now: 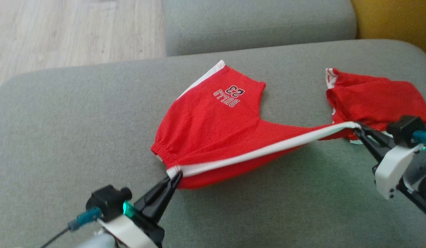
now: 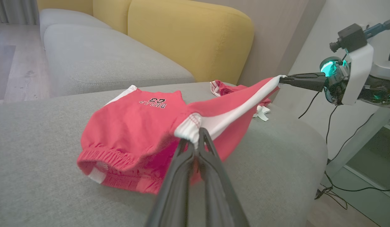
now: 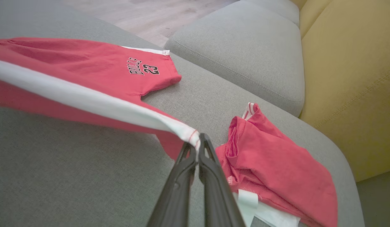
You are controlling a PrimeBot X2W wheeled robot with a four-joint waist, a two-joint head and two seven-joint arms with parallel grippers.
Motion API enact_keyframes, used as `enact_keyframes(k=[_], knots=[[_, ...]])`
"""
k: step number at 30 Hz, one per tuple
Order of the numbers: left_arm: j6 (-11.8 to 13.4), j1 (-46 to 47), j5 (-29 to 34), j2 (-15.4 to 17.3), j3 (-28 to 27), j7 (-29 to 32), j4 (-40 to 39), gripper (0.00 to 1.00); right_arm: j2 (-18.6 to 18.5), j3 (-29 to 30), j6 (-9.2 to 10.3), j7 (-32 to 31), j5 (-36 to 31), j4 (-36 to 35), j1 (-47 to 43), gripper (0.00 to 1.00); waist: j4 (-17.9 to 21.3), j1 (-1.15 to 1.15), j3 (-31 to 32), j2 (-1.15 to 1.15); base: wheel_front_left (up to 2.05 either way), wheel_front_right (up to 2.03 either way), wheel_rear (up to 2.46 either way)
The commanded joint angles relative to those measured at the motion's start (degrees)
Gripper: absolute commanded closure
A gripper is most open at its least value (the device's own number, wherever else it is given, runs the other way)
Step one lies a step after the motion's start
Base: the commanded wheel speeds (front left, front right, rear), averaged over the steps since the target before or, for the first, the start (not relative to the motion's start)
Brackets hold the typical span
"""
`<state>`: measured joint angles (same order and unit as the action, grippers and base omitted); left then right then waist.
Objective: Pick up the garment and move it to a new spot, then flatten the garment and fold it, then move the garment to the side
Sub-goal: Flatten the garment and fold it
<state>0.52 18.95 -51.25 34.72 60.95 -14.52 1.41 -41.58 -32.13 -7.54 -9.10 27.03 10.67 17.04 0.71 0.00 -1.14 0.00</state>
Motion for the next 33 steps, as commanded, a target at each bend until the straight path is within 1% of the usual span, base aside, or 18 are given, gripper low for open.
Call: enact_keyframes(k=[1, 5, 8, 9, 14, 15, 25, 29, 33], knots=[[0.26, 4.38, 0.36, 1.60, -3.26, -0.46, -1.19, 1.00, -1.41, 1.46, 0.05, -0.31, -1.00, -1.67, 1.85, 1.00, -0.86, 0.00, -1.44, 0.00, 0.00, 0.00, 0.00], [-0.21, 7.17, 0.96, 1.18, -4.26, -0.44, 0.13, 1.00, -0.49, 2.84, 0.05, -1.54, -3.77, -2.78, 5.21, 1.00, -2.39, 0.00, -4.40, 0.00, 0.00, 0.00, 0.00], [-0.86, 9.33, 1.18, 0.56, -4.95, -0.43, 1.37, 1.00, -0.05, 2.49, 0.05, -2.34, -5.31, -2.54, 8.79, 1.00, -3.85, 0.00, -6.71, 0.00, 0.00, 0.00, 0.00], [-1.35, 10.76, 1.32, -0.03, -5.26, -0.39, 2.40, 1.00, 0.22, 1.52, 0.05, -2.79, -5.96, -1.90, 11.52, 1.00, -4.98, 0.00, -8.19, 0.00, 0.00, 0.00, 0.00], [-2.73, 14.36, 1.71, -1.82, -5.57, -0.02, 6.16, 1.00, 0.67, -2.62, 0.05, -3.48, -6.45, 1.64, 19.56, 1.00, -7.94, 0.00, -11.90, 0.00, 0.00, 0.00, 0.00], [-2.73, 14.36, 1.71, -1.82, -5.57, -0.02, 6.16, 1.00, 0.67, -2.62, 0.05, -3.48, -6.45, 1.64, 19.56, 1.00, -7.94, 0.00, -11.90, 0.00, 0.00, 0.00, 0.00], [-5.33, 21.07, 2.62, -7.22, -6.04, -0.17, 13.41, 1.00, 1.64, -14.79, 0.05, -2.46, -5.68, 13.37, 37.23, 1.00, -13.96, 0.00, -18.86, 0.00, 0.00, 0.00, 0.00], [-6.19, 23.10, 2.99, -9.52, -5.95, -0.27, 16.55, 1.00, 1.82, -19.93, 0.05, -1.63, -4.57, 17.94, 42.72, 1.00, -16.03, 0.00, -20.93, 0.00, 0.00, 0.00, 0.00], [-6.93, 24.76, 3.44, -11.84, -5.99, -0.37, 19.05, 1.00, 2.22, -23.78, 0.05, -0.37, -3.37, 22.19, 47.26, 1.00, -17.56, 0.00, -22.62, 0.00, 0.00, 0.00, 0.00]])
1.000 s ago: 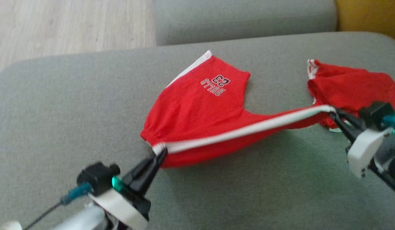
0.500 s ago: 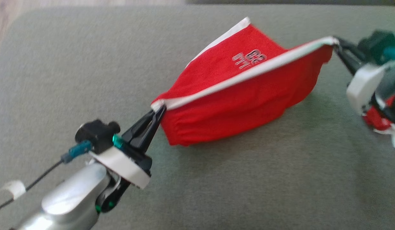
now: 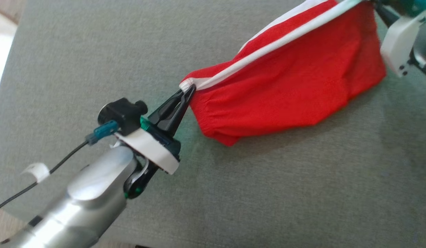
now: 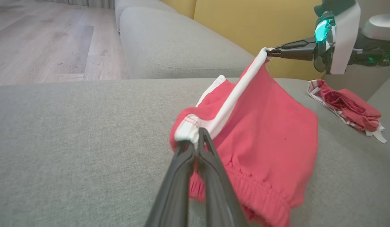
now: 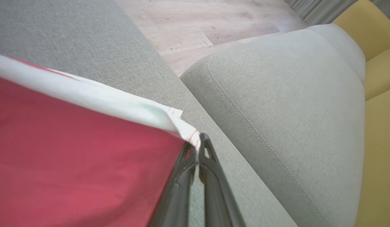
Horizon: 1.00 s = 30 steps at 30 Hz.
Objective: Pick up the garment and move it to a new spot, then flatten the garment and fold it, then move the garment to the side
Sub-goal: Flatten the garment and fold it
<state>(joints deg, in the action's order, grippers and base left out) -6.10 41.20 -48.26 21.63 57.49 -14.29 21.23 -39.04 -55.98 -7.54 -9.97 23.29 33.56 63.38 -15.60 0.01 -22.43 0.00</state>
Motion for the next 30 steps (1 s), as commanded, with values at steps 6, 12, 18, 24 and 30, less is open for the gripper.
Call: enact_keyframes(k=[6, 12, 18, 24, 30], knots=[[-0.99, 4.50, 1.16, -1.82, -3.73, -0.68, 1.83, 1.00, -0.15, -5.98, 0.05, 2.09, 2.06, 4.10, 6.68, 1.00, -2.64, -0.01, -3.53, 0.00, 0.00, 0.00, 0.00], [-1.29, 5.05, 1.47, -3.94, -4.96, -0.70, 3.81, 0.81, -0.02, -11.36, 0.05, 3.81, 4.70, 7.76, 10.56, 0.00, -3.48, -0.01, -5.13, 0.00, 0.00, 0.00, 0.00], [-1.36, 5.13, 1.56, -4.25, -4.77, -0.70, 5.58, 0.00, 1.68, -12.95, 0.05, 7.78, 6.90, 12.43, 12.38, 0.00, -2.81, -0.01, -4.60, 0.00, 0.00, 0.00, 0.00], [-1.37, 3.93, 1.50, -2.89, -6.92, -0.70, 5.78, 0.00, 3.99, -11.18, 0.05, 12.71, 10.00, 16.97, 12.16, 0.00, -0.56, -0.01, -1.38, 0.00, 0.00, 0.00, 0.00], [-1.28, 1.89, 2.14, -2.18, -11.88, -0.71, 4.61, 0.00, 6.60, -6.37, 0.05, 18.82, 12.01, 21.40, 11.10, 0.00, 1.91, -0.01, 2.49, 0.00, 0.00, 0.00, 0.00]])
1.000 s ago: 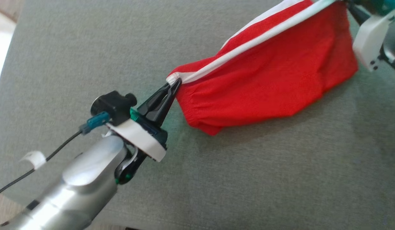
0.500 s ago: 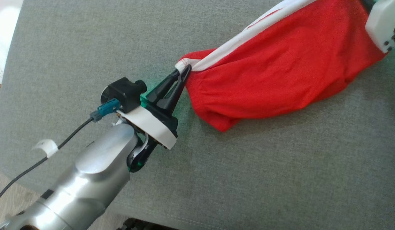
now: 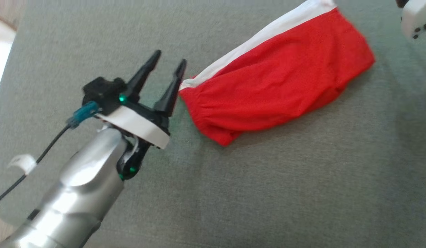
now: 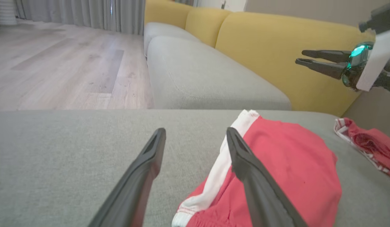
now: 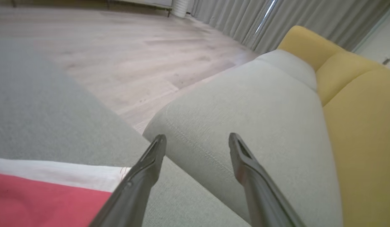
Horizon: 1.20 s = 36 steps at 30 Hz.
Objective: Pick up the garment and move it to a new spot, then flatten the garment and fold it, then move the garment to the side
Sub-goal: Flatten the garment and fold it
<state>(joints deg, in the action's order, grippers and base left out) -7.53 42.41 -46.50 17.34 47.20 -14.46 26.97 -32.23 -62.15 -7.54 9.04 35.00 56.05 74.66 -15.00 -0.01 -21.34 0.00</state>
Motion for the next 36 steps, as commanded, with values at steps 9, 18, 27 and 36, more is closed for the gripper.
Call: enact_keyframes(k=[9, 18, 27, 36], knots=[[3.96, -7.39, 3.61, 1.21, -15.85, -0.53, -8.94, 0.00, 5.32, 12.45, 0.05, 5.88, 1.81, 0.22, -6.29, 0.00, 5.87, 0.01, 8.54, 0.00, 0.00, 0.00, 0.00], [6.53, -19.44, 9.43, -2.47, -27.21, -0.53, -14.75, 0.00, 11.22, 36.46, 0.05, 5.95, -6.59, -14.26, -25.85, 0.00, 9.59, 0.01, 13.98, 0.00, 0.00, 0.00, 0.00], [4.80, -28.92, 16.83, -7.91, -33.48, -0.53, -15.66, 0.00, 24.77, 54.28, 0.05, 5.95, -20.76, -29.56, -49.81, 0.00, 11.49, 0.01, 17.03, 0.00, 0.00, 0.00, 0.00], [2.24, -35.08, 22.68, -12.48, -37.76, -0.53, -15.91, 0.00, 29.28, 58.91, 0.05, 4.94, -24.73, -37.83, -64.19, 0.00, 12.23, 0.01, 18.03, 0.00, 0.00, 0.00, 0.00]])
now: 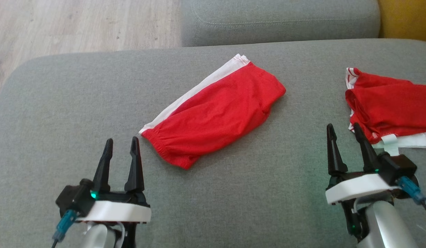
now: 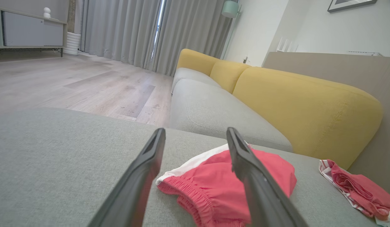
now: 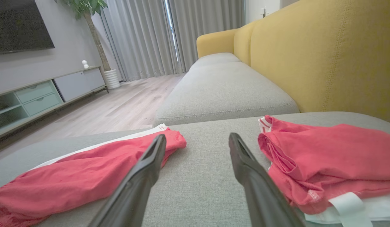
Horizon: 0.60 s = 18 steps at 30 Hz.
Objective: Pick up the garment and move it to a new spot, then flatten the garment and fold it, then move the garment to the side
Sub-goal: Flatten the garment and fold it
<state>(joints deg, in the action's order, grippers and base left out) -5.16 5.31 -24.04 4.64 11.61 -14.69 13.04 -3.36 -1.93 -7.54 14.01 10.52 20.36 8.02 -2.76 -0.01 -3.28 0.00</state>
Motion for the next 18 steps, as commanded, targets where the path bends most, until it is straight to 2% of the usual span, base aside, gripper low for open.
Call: enact_keyframes(k=[1, 11, 18], knots=[[-0.59, 1.75, 0.97, -0.26, -2.69, -0.30, -1.99, 0.00, 0.44, -1.56, 0.05, -0.40, 0.82, -3.29, 1.71, 0.00, 0.00, 0.01, -0.12, 0.00, 0.00, 0.00, 0.00], [-1.87, 3.50, 2.78, -1.31, -2.67, -0.30, -1.84, 0.00, 0.47, -0.72, 0.05, -3.31, 0.15, -5.99, 4.13, 0.00, -1.99, 0.01, -2.74, 0.00, 0.00, 0.00, 0.00], [-2.21, 5.76, 2.81, -1.60, -1.25, -0.30, -1.41, 0.00, 0.47, 1.69, 0.05, -8.18, 1.17, -2.73, 11.30, 0.00, -5.44, 0.01, -6.92, 0.00, 0.00, 0.00, 0.00]])
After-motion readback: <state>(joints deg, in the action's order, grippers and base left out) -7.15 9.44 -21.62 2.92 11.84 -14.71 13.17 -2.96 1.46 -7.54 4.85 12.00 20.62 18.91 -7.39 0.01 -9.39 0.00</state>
